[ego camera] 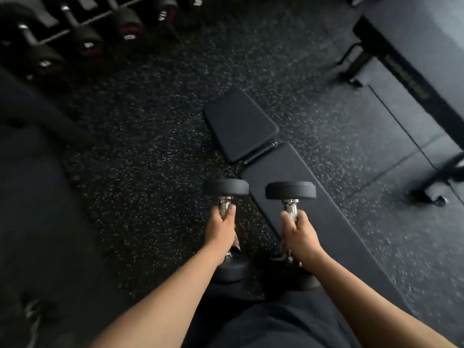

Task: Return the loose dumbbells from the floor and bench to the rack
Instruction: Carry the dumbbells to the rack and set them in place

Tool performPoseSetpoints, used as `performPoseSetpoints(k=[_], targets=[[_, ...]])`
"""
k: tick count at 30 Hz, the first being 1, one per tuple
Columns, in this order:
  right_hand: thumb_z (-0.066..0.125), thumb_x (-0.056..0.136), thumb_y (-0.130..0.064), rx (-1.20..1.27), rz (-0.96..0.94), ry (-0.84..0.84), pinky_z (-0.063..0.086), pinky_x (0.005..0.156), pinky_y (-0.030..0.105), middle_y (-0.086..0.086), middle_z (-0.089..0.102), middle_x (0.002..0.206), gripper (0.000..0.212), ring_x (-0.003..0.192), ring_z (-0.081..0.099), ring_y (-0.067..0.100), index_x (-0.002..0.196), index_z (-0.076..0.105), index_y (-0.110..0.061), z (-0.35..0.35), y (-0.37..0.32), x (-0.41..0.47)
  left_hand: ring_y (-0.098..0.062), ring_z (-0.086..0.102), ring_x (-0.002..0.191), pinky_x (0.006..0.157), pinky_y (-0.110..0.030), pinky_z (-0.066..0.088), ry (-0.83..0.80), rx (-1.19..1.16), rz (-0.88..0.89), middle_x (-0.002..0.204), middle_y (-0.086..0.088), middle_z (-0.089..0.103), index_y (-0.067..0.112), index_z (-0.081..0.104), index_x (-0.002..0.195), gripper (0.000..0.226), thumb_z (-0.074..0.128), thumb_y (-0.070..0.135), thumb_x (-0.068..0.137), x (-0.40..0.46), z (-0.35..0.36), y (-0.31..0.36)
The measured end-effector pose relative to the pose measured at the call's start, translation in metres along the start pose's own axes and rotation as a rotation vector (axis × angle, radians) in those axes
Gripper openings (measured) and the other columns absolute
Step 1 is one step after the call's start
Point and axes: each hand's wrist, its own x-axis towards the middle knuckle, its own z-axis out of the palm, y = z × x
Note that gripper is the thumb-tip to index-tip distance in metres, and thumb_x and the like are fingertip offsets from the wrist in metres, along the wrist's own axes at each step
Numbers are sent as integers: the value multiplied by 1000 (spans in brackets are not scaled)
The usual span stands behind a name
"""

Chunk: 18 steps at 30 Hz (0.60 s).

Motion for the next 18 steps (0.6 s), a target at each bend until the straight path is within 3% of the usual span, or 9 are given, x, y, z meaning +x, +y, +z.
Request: performPoseSetpoints(k=[3, 8, 13, 16, 18], targets=[[54, 99, -37, -46, -60, -38, 45, 44, 28, 7, 58, 63, 28, 47, 51, 19, 84, 43, -16, 23, -44, 6, -39, 69, 87, 79, -52, 58, 34, -74, -11, 98, -12, 69, 29, 53, 110, 46, 49, 67, 84, 13, -29, 6], [52, 99, -42, -155, -122, -138, 49, 49, 31, 10, 63, 69, 29, 51, 56, 22, 89, 45, -15, 56, -108, 26, -17, 58, 60, 53, -30, 49, 85, -244, -21, 80, -4, 62, 22, 53, 109, 29, 52, 48, 96, 26, -69, 32], [53, 98, -42, -189, -148, -236, 48, 46, 29, 12, 61, 72, 32, 51, 55, 21, 94, 48, -11, 83, -167, 54, -14, 54, 55, 51, -29, 45, 137, -333, -29, 78, -3, 60, 21, 54, 107, 27, 53, 46, 96, 50, -99, 62], [51, 101, -38, -249, -161, -263, 40, 39, 15, 7, 55, 67, 32, 49, 50, 16, 92, 46, -7, 93, -203, 70, -15, 51, 51, 46, -28, 44, 163, -356, -30, 74, -5, 58, 22, 53, 103, 22, 53, 43, 97, 70, -119, 88], [50, 101, -36, -257, -173, -286, 37, 36, 14, 4, 53, 64, 30, 47, 48, 13, 91, 45, -8, 99, -227, 84, -14, 50, 50, 44, -27, 44, 178, -370, -31, 74, -6, 57, 22, 53, 102, 20, 53, 41, 98, 85, -132, 108]])
